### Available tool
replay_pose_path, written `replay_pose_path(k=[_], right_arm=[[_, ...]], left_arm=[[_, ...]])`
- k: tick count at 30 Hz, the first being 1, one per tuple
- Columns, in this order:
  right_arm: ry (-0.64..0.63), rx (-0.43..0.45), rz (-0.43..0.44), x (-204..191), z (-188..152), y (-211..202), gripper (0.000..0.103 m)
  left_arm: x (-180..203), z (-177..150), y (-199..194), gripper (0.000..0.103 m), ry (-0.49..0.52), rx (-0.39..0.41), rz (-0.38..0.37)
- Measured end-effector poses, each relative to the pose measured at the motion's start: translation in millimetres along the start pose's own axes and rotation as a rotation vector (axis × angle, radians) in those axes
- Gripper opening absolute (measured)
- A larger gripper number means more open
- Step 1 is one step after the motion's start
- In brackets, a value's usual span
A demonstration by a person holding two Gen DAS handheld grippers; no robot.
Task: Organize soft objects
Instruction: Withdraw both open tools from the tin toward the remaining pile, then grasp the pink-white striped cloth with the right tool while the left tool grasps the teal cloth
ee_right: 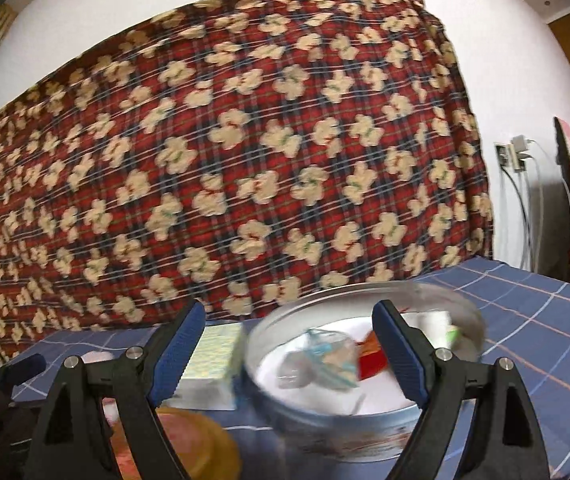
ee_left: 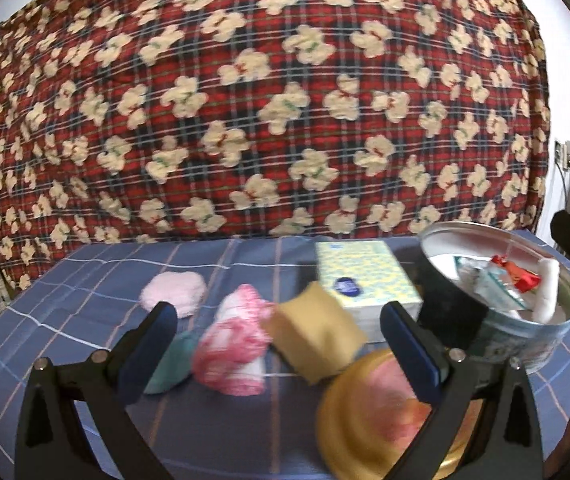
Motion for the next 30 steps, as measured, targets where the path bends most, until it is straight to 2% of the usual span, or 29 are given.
replay_pose_path(k=[9,21,25,28,30], right_arm=[[-0.062,-0.025,0.064,-60,-9,6,0.087],[-0.109,-0.155,0.154,-120,-29,25,0.087],[-0.151,-0.223,0.193,-142,-40,34,0.075],[-0.198,-0.294,0.219,-164,-48,45,0.058],[-0.205,-0.350,0.243,-178,-55,54,0.055]], left_arm=[[-46,-1,7,0.103,-0.038,-0.023,0.041],[-132,0,20,0.103,-0.114,-0.057,0.157],[-171,-3,27,0.103,-0.178,-0.098,0.214],[-196,-7,29,0.103,-0.259,-0.124,0.253],[-207,-11,29,0.103,-0.304,-0.133,0.265]])
Point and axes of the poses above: each gripper's, at about its wrist camera, not at the fingertips, and y roughly the way its jaws point, x to its right, z to its top, the point moved 6 cm from there along y, roughly the way its jaws point, and after that the axes turned 10 degrees about -x, right-handed, at the moved point
